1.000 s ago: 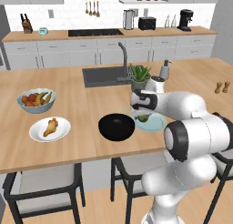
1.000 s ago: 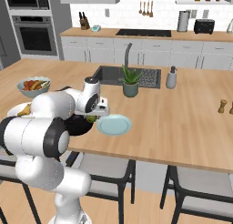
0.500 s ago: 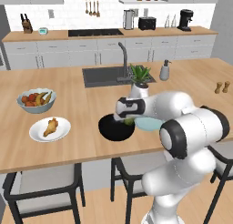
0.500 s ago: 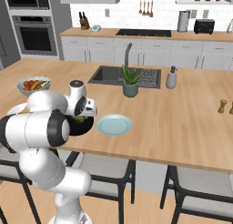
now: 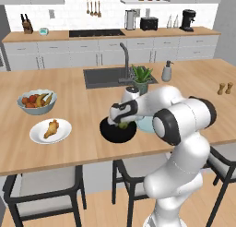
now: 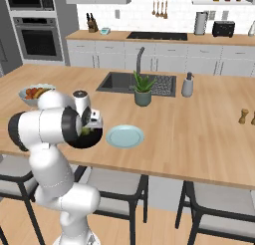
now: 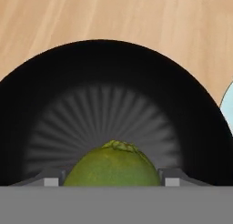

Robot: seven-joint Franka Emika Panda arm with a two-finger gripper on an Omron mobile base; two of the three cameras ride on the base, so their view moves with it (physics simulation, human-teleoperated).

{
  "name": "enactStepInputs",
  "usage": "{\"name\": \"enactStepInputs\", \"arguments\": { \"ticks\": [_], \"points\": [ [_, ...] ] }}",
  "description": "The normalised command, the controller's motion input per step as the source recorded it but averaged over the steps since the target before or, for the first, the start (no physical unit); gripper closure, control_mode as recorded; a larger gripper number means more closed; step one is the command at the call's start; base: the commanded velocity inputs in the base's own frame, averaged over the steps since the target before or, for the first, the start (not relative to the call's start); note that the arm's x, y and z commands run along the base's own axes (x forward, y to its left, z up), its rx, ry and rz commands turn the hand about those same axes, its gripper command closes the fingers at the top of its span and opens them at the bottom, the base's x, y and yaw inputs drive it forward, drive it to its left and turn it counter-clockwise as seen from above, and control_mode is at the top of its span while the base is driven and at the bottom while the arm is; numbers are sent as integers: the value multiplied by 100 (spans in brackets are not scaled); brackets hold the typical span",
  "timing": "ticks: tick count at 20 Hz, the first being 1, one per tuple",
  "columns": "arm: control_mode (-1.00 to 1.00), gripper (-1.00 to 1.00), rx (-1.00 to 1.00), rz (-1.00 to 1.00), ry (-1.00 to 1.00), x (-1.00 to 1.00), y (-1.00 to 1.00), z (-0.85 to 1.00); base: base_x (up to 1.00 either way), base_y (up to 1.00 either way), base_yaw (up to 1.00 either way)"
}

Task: Pick the chicken drumstick and lime from their plates and place them in the bowl. Then put the bowl in the fridge.

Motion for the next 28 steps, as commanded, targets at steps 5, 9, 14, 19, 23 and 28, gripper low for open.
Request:
{"name": "enactStepInputs", "arguments": {
  "ticks": [5, 9, 14, 19, 23, 28],
  "points": [
    [-100, 100, -1, 0, 6, 27, 17, -38, 0, 0, 0],
    [-100, -100, 0, 0, 1, 5, 4, -10, 0, 0, 0],
    [-100, -100, 0, 0, -1, -6, 0, 1, 0, 0, 0],
    [-100, -100, 0, 0, -8, -31, 5, 20, 0, 0, 0],
    [-100, -100, 0, 0, -7, -61, 12, 34, 0, 0, 0],
    [-100, -100, 3, -6, -2, -86, -21, 33, 0, 0, 0]
  ]
}}
